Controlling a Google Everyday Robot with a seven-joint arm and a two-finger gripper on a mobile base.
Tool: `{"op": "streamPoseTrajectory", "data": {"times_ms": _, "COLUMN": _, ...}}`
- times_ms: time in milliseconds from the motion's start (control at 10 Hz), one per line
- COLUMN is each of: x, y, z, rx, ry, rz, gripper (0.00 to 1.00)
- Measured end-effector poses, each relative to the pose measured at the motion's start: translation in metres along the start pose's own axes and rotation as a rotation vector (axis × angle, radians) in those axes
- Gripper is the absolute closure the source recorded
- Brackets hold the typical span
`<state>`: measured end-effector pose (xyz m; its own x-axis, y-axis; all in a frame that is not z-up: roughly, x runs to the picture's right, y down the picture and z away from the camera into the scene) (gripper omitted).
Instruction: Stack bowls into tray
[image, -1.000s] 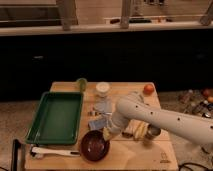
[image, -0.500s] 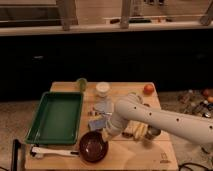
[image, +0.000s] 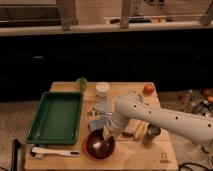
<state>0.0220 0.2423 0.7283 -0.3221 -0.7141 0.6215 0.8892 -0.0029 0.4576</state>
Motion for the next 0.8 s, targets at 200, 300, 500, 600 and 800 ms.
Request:
{"op": "streamPoseTrajectory", "data": {"times_ms": 200, "x": 0.003, "y": 0.006, "z": 0.003, "rx": 0.006, "ry": -0.001, "rz": 0.012, "gripper": 0.20}}
{"op": "streamPoseTrajectory", "data": {"times_ms": 300, "x": 0.004, "y": 0.008, "z": 0.004, "rx": 0.013, "ry": 0.000, "rz": 0.015, "gripper": 0.20}}
{"op": "streamPoseTrajectory", "data": {"times_ms": 500, "x": 0.005, "y": 0.015, "z": 0.007, "rx": 0.051, "ry": 0.009, "rz": 0.024, "gripper": 0.20}}
{"op": "streamPoseTrajectory", "data": {"times_ms": 600, "x": 0.005, "y": 0.017, "z": 0.008, "rx": 0.085, "ry": 0.017, "rz": 0.026, "gripper": 0.20}}
{"op": "streamPoseTrajectory", "data": {"times_ms": 800, "x": 0.007, "y": 0.019, "z": 0.019, "rx": 0.165, "ry": 0.020, "rz": 0.022, "gripper": 0.20}}
